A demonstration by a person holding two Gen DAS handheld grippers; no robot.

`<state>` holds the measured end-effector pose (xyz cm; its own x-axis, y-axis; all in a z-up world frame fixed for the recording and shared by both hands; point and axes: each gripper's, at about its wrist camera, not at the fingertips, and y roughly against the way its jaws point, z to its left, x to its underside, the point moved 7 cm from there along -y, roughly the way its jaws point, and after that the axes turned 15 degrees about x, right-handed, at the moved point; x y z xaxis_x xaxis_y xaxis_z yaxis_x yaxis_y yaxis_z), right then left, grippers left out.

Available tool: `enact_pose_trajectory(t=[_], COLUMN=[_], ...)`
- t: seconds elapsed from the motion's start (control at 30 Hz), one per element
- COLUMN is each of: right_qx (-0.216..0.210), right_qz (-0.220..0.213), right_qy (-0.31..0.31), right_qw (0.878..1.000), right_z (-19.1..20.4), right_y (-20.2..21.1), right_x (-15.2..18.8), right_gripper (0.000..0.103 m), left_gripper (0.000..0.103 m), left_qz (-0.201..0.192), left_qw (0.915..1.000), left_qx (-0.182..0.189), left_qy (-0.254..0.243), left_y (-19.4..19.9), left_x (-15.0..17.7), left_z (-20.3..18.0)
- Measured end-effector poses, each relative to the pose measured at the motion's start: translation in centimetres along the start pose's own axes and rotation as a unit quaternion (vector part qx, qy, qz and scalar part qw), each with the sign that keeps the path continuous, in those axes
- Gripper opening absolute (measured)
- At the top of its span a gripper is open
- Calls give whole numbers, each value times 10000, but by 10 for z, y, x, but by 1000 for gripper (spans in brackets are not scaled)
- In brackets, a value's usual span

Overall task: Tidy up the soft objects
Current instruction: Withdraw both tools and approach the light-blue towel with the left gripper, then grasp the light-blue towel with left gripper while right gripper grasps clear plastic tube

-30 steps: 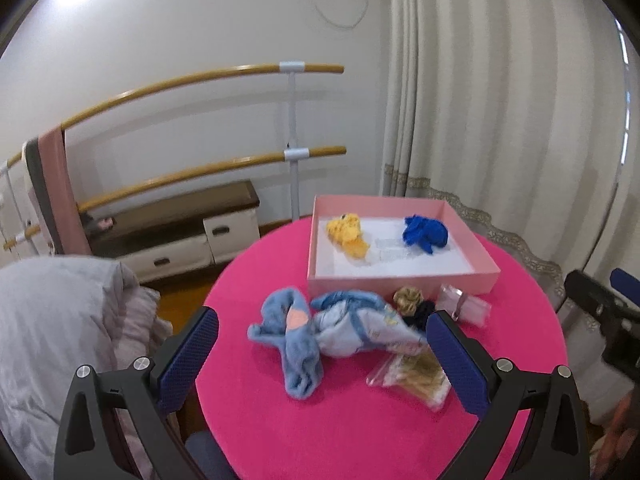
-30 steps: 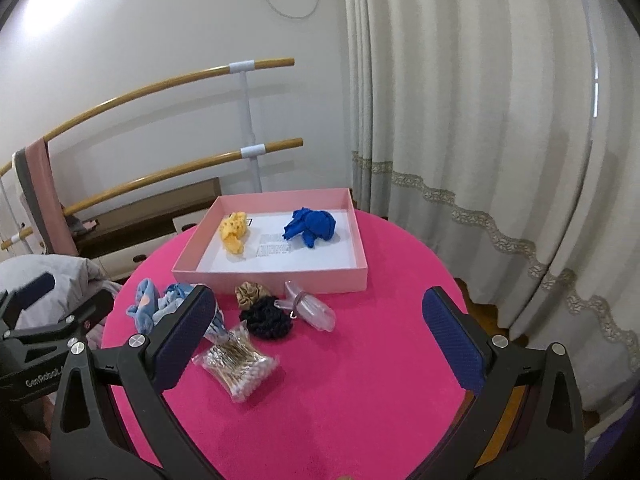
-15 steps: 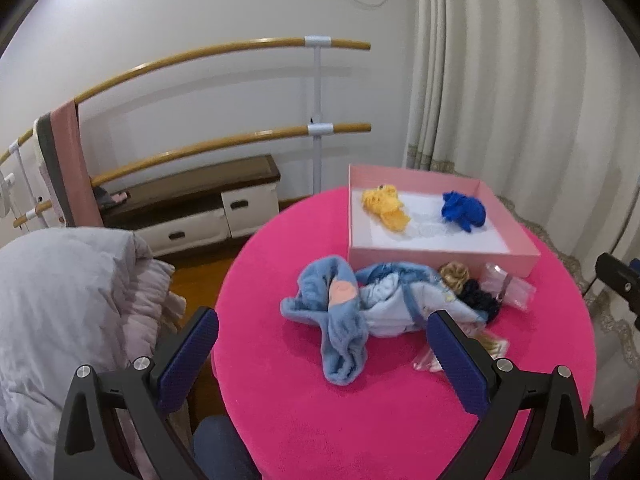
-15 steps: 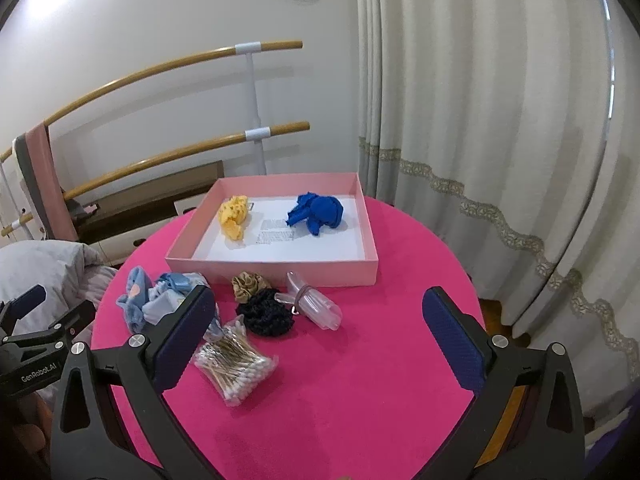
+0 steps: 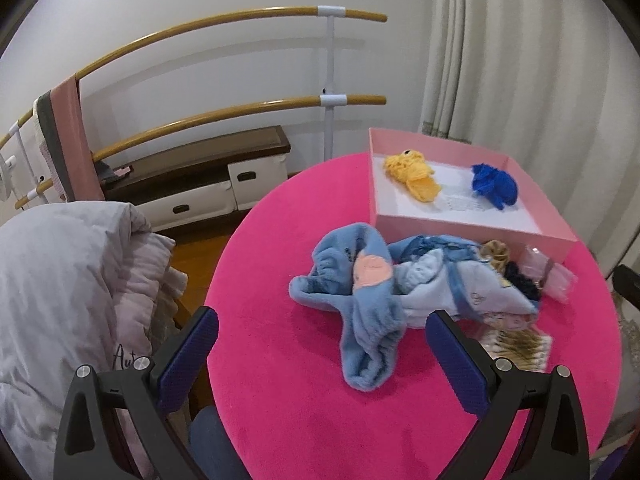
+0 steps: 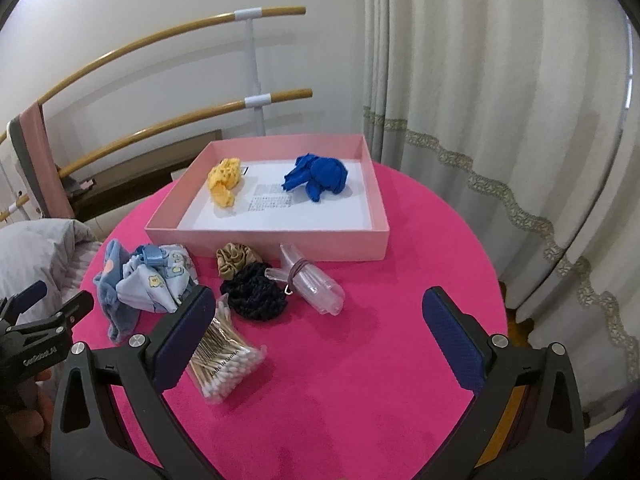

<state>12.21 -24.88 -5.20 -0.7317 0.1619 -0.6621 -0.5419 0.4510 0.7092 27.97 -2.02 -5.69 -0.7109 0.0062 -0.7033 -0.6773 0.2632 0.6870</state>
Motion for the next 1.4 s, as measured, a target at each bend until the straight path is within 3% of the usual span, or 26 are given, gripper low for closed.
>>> enact_pose_trajectory(t=[0.13,0.23,0.3,0.53,0.67,0.7,0.83,1.1,1.4], right_qx=[12,52,61,106,112,104,40,-47,-228], right_qz=[106,187,229,322,392,413,509,659,856], right_qy=[41,65,72,133,192,206,234,315,472], right_qw=[9999,9998,9997,9993,9990,9989,9984,9973,9950], right_z=[3,3,3,7,10,10,13,16,26], right_y=[-11,-19,-24,-39,-48,-50,-60,-82,-109], right_x=[1,1,1,-3,-2,-2,0,2,2], right_gripper=[103,103,103,102,100,99,93,81,69], left_gripper=[99,87,86,87,86,84,58,44,43], left_qz=[163,158,170,292,342,333,513,480,450], left_qw=[9999,9996,9991,9994,9991,9991,9985,9986,9986], left_qx=[-14,-25,50,141,120,122,53,211,275], left_qy=[17,220,391,114,233,231,166,25,43], left_y=[-23,-36,-45,-75,-92,-95,-116,-129,-132], left_x=[3,-2,-8,-23,-26,-27,-26,-29,-32], left_z=[9,23,32,24,29,30,32,26,31])
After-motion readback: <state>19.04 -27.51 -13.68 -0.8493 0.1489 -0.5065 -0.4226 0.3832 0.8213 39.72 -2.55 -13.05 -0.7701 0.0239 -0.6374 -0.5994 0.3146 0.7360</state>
